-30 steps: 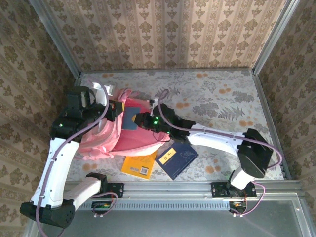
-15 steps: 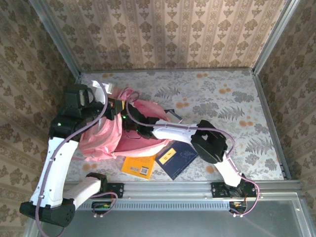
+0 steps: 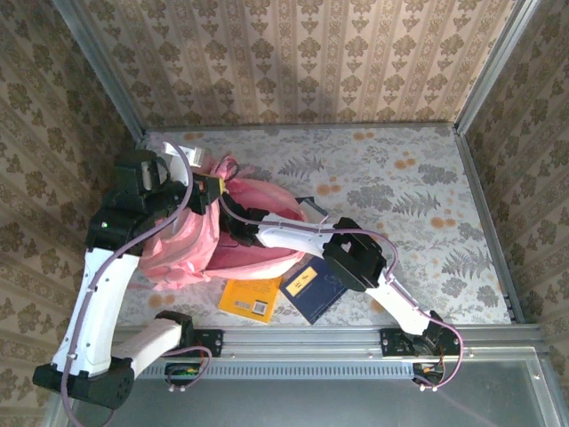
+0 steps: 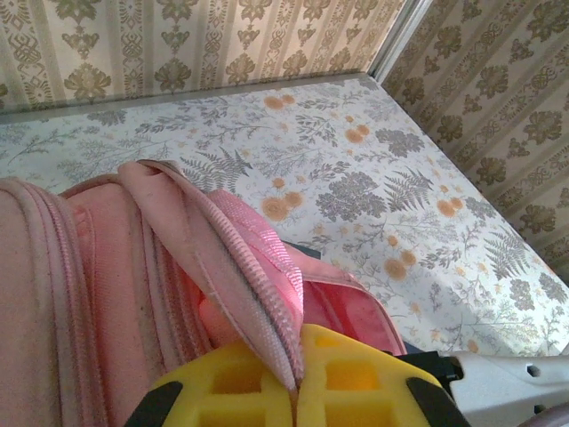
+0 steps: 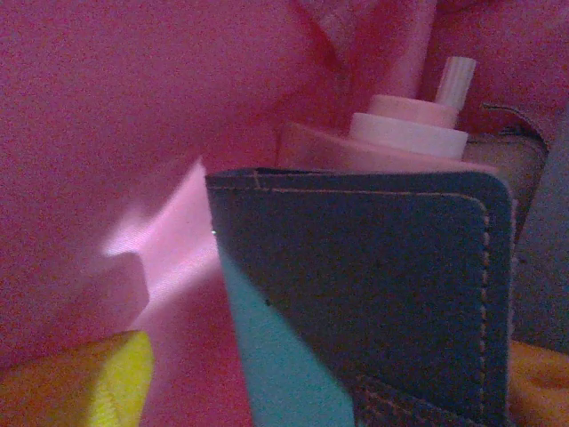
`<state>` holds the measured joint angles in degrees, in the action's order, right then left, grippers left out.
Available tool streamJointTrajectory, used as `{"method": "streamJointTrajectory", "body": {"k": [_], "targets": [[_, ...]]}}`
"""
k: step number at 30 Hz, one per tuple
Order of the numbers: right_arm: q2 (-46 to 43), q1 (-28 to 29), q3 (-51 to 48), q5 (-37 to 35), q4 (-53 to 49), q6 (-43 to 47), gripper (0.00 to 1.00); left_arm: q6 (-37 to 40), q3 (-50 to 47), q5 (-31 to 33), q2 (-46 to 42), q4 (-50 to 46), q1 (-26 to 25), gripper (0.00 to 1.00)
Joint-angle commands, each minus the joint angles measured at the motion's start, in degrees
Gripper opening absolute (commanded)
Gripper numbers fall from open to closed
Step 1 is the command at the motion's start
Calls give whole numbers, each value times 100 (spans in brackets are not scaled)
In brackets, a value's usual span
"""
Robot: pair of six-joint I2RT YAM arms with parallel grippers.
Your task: Pack books, pencil case, and school supplies into a backpack
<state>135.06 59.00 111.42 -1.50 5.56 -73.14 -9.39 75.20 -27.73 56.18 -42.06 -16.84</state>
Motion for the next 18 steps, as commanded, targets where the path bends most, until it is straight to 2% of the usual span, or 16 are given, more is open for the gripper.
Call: {"method": "streamJointTrajectory", "body": {"k": [1, 10, 15, 18], "targets": [[-413, 63, -234, 126, 399, 566, 86, 103, 241, 44, -134, 517, -40, 0], [-1149, -44, -1467, 904, 2134, 1121, 88, 128, 92, 559, -228, 445, 36, 0], [-1587, -124, -2109, 740, 2250, 1114, 80, 130, 59, 808, -290, 392, 58, 0], [-1820, -227, -2489, 758, 2414, 1060, 79, 139, 30, 887, -310, 375, 66, 0]]}}
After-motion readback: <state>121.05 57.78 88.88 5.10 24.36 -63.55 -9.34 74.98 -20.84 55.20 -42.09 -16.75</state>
